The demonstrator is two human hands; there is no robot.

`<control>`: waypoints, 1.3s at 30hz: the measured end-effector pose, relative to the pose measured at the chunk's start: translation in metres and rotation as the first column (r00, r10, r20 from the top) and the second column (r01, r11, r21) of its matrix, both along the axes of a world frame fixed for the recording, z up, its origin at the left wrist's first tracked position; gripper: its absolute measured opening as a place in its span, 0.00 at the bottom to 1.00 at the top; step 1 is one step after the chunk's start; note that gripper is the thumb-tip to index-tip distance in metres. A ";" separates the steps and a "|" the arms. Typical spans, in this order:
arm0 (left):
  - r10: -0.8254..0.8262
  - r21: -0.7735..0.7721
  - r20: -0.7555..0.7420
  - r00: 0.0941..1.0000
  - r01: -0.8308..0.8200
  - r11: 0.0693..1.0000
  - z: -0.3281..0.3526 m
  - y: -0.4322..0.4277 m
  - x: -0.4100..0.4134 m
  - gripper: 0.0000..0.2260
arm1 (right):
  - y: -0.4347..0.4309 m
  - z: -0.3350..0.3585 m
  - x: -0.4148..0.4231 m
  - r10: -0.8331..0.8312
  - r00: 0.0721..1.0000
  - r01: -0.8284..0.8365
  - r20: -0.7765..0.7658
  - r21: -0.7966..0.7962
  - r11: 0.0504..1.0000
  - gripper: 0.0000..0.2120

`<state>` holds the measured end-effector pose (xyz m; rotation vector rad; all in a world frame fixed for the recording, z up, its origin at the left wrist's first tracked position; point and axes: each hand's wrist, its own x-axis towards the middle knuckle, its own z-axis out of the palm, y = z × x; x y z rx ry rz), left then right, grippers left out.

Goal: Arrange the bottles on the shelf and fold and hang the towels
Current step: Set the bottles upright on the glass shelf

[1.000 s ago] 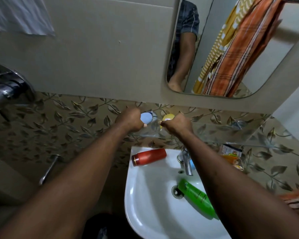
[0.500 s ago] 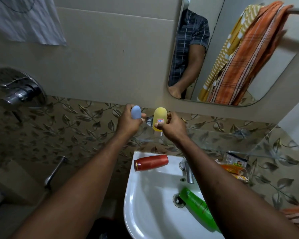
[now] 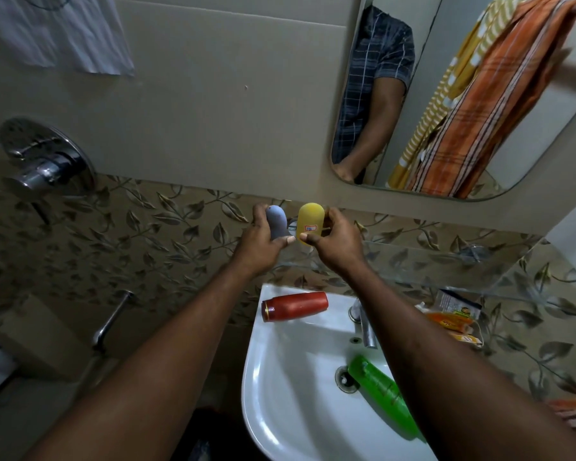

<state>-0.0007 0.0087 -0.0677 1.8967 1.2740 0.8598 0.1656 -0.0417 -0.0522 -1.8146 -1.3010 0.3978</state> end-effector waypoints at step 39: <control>-0.060 0.195 -0.316 0.947 0.127 0.973 -0.134 -0.061 -0.010 0.08 | -0.067 -0.120 -0.030 -0.208 0.923 0.153 -0.324 -0.187 0.970 0.05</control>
